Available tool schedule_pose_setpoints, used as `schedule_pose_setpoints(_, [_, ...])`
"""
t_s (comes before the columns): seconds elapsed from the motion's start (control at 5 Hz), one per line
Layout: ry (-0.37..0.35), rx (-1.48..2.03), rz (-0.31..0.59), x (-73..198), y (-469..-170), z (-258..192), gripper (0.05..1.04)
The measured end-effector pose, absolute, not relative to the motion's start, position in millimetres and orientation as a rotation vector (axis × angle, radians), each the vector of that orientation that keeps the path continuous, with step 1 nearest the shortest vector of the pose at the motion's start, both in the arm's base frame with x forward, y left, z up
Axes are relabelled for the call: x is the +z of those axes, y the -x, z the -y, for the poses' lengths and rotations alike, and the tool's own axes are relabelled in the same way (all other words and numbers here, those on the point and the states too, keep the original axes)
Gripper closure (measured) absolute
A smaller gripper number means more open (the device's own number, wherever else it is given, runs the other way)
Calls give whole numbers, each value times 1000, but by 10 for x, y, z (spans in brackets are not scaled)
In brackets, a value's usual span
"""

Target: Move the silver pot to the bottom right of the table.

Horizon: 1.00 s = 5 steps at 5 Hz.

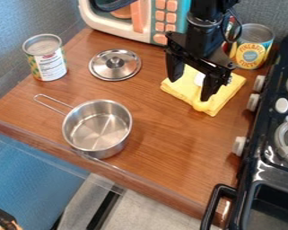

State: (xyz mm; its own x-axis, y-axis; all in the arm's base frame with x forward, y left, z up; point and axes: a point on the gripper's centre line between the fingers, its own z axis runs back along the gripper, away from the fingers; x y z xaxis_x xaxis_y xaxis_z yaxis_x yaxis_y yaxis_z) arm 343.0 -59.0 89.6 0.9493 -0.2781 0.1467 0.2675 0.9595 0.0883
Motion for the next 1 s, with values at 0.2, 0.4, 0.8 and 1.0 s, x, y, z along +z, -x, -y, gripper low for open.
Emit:
schedule_pose_setpoints(0.2, [-64, -281, 120, 773, -3375, 589, 83])
schedule_pose_setpoints(0.4, [-44, -233, 64, 641, -3100, 292, 83])
schedule_pose_setpoints(0.8, [-78, -189, 45, 530, -2606, -232, 83])
schedule_pose_setpoints(1.0, [-80, -204, 42, 423, -2511, -269, 136])
